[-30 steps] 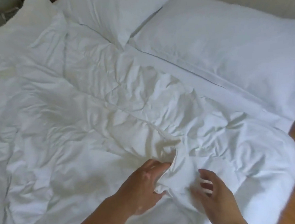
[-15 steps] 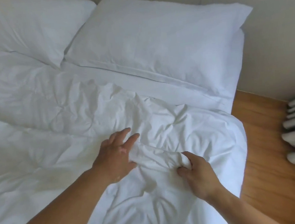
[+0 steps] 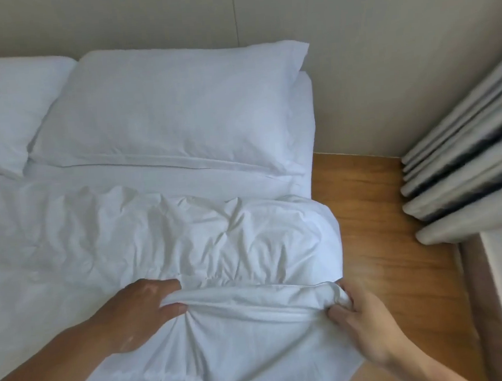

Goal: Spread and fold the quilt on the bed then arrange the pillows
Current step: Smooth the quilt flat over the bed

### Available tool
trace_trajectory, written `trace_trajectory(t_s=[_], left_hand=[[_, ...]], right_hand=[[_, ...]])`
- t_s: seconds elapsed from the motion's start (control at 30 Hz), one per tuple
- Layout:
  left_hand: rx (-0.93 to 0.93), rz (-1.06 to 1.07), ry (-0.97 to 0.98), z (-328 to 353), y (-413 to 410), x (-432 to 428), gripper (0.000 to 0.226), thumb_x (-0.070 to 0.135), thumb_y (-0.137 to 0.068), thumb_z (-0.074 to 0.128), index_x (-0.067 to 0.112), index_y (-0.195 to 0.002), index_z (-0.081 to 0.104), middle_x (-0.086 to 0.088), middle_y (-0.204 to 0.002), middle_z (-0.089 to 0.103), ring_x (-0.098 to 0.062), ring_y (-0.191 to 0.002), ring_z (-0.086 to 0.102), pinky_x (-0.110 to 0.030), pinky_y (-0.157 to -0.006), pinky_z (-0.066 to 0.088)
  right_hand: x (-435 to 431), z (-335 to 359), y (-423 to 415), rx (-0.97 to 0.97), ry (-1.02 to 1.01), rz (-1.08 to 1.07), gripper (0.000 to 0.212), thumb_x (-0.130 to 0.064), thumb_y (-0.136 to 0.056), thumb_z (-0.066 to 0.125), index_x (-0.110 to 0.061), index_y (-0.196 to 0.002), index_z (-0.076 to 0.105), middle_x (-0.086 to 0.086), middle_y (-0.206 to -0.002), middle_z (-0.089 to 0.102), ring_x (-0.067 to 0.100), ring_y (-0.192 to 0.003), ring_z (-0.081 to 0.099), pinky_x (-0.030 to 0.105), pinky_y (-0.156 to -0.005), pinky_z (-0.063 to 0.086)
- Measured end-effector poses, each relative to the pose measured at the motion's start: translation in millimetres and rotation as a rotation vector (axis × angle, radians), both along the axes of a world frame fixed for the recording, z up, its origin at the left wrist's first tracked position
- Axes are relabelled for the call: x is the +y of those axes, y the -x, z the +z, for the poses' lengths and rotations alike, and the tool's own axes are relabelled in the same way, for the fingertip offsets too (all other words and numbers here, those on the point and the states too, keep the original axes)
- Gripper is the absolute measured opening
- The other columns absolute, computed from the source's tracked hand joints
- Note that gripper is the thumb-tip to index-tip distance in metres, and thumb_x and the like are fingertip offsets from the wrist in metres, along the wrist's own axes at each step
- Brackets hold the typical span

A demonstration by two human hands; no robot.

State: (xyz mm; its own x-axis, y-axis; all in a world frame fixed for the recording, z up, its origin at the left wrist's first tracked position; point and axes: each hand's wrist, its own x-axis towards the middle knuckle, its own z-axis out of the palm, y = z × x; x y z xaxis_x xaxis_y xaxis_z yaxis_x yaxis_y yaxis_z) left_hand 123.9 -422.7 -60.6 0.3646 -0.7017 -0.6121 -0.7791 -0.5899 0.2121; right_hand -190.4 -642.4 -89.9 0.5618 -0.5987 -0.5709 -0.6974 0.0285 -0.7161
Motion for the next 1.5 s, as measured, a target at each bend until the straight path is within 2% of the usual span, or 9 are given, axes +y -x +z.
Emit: trace_trajectory(t_s=[0.13,0.37,0.57,0.83,0.9,1.07,1.23,1.33,1.5], left_hand=[[0.023,-0.122,0.157,26,-2,-93,0.031,0.053,-0.092,0.058,0.026,-0.079,0.050,0.008,-0.073,0.059,-0.006,-0.070,0.056,-0.022,-0.067,0.045],[-0.046,-0.139,0.173,-30,-39,-200,0.026,0.064,-0.084,0.060,0.040,-0.080,0.051,0.013,-0.080,0.062,-0.008,-0.077,0.058,-0.029,-0.072,0.045],[0.000,-0.100,-0.033,-69,-82,-195,0.071,0.099,-0.056,0.046,0.041,-0.094,0.062,0.024,-0.092,0.067,0.000,-0.091,0.061,-0.031,-0.085,0.047],[-0.062,-0.014,0.134,-58,-105,-174,0.068,0.104,-0.049,0.031,0.058,-0.091,0.056,0.015,-0.108,0.070,-0.013,-0.099,0.065,-0.023,-0.079,0.039],[-0.091,0.040,0.192,-50,-105,-193,0.089,0.104,-0.045,0.032,0.044,-0.101,0.066,0.017,-0.107,0.070,-0.012,-0.099,0.064,-0.024,-0.083,0.041],[-0.076,-0.038,0.241,-67,-106,-225,0.069,0.091,-0.060,0.044,0.026,-0.076,0.058,0.007,-0.071,0.061,-0.009,-0.070,0.057,-0.022,-0.069,0.045],[-0.357,-0.013,0.230,-112,-79,-206,0.072,0.079,-0.064,0.062,0.028,-0.114,0.057,0.002,-0.105,0.060,-0.027,-0.101,0.060,-0.046,-0.096,0.041],[-0.552,0.083,0.451,-105,-65,-171,0.088,0.071,-0.064,0.070,0.022,-0.134,0.052,-0.008,-0.132,0.053,-0.033,-0.120,0.051,-0.055,-0.104,0.033],[-0.596,0.410,0.170,-92,-66,-58,0.091,0.075,-0.080,0.044,0.025,-0.155,0.029,-0.012,-0.160,0.026,-0.037,-0.145,0.029,-0.062,-0.109,0.030]], right_hand=[[-67,1,10,-0.018,0.077,-0.217,0.008,-0.008,-0.080,0.066,-0.011,-0.076,0.059,-0.012,-0.062,0.058,0.013,-0.063,0.052,0.035,-0.062,0.042],[-168,-54,-28,0.002,0.111,-0.228,0.009,-0.021,-0.081,0.067,-0.025,-0.088,0.064,-0.009,-0.082,0.070,0.015,-0.079,0.065,0.034,-0.069,0.050],[-191,-102,-43,-0.080,-0.221,-0.086,0.042,-0.040,-0.081,0.074,-0.038,-0.121,0.061,-0.012,-0.111,0.070,0.008,-0.102,0.068,0.032,-0.091,0.056],[-211,-96,-55,-0.096,-0.158,0.083,0.019,-0.039,-0.089,0.074,-0.024,-0.081,0.067,-0.004,-0.068,0.065,0.011,-0.060,0.058,0.032,-0.056,0.045],[-226,-94,-47,-0.120,-0.160,0.019,0.027,-0.041,-0.087,0.075,-0.015,-0.085,0.067,0.009,-0.074,0.069,0.018,-0.064,0.060,0.043,-0.058,0.047],[-231,-108,-37,0.031,-0.127,-0.009,0.039,-0.047,-0.084,0.073,-0.009,-0.087,0.068,0.018,-0.087,0.073,0.037,-0.082,0.070,0.055,-0.077,0.055],[-216,-111,-69,0.282,0.167,0.292,0.018,-0.032,-0.089,0.070,-0.040,-0.104,0.066,-0.015,-0.107,0.069,0.012,-0.104,0.064,0.029,-0.086,0.049],[-203,-80,-111,0.009,0.630,0.260,0.039,-0.005,-0.082,0.073,-0.020,-0.117,0.067,-0.004,-0.110,0.066,0.013,-0.098,0.062,0.028,-0.081,0.048],[-114,-40,-216,-0.386,0.571,0.642,0.036,-0.029,-0.085,0.057,-0.025,-0.119,0.065,-0.009,-0.120,0.064,0.004,-0.108,0.057,0.009,-0.094,0.038]])
